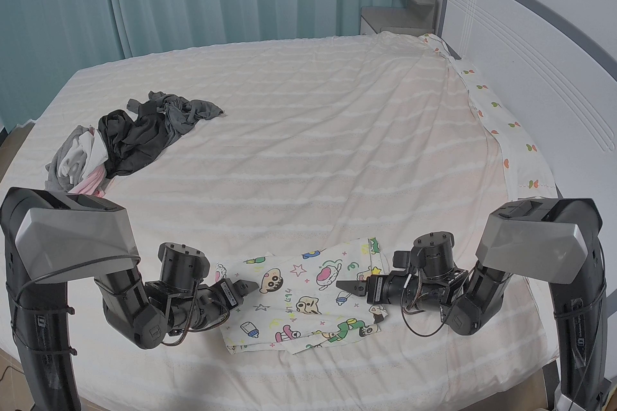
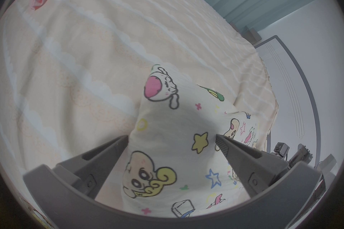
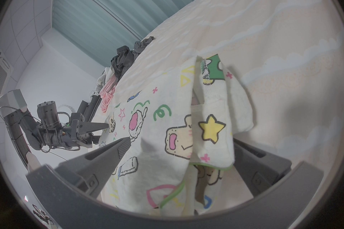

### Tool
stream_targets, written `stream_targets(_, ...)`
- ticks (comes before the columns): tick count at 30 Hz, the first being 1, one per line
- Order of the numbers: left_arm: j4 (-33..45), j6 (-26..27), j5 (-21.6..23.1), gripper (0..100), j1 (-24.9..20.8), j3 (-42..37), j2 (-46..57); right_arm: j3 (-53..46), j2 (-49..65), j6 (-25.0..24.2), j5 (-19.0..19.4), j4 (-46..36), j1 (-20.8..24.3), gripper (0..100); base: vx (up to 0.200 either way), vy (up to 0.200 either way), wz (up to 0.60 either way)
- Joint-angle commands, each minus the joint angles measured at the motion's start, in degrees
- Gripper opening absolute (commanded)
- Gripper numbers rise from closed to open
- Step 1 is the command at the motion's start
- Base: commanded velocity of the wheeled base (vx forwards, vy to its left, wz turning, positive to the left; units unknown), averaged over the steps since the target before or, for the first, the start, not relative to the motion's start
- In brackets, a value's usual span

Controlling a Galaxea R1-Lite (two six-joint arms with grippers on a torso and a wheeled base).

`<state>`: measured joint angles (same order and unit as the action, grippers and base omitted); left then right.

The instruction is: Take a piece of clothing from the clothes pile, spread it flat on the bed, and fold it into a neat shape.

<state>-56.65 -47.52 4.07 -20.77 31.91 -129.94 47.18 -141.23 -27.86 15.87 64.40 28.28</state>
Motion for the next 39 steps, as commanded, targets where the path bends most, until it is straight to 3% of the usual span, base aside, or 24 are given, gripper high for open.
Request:
stream_targets(1, 0.0, 1.6, -0.1, 100, -0.5, 0.5, -1.1, 0.6, -1.2, 0.0, 0.0, 0.0, 0.8, 100, 0.000, 0.000, 0.00)
stream_targets(16, -4.1, 2.1, -0.5, 100, -1.9, -0.7, -2.3, 1.3, -1.2, 0.0, -0.1, 0.5, 2.7, 100, 0.000, 0.000, 0.00)
stream_targets(17, -4.3, 2.1, -0.4, 0, -1.8, -0.9, -2.2, 1.5, -1.3, -0.1, -0.1, 0.5, 2.7, 0, 0.000, 0.000, 0.00)
stream_targets(29, -10.9, 1.8, 0.1, 0, -1.7, -4.2, -2.8, 0.8, -1.4, -0.1, -0.2, 2.1, 3.6, 0, 0.000, 0.000, 0.00)
stream_targets(39, -24.6, -1.1, 0.1, 0, -1.1, -9.9, -2.8, 0.5, -2.5, -0.2, -0.8, 3.6, 4.0, 0, 0.000, 0.000, 0.00)
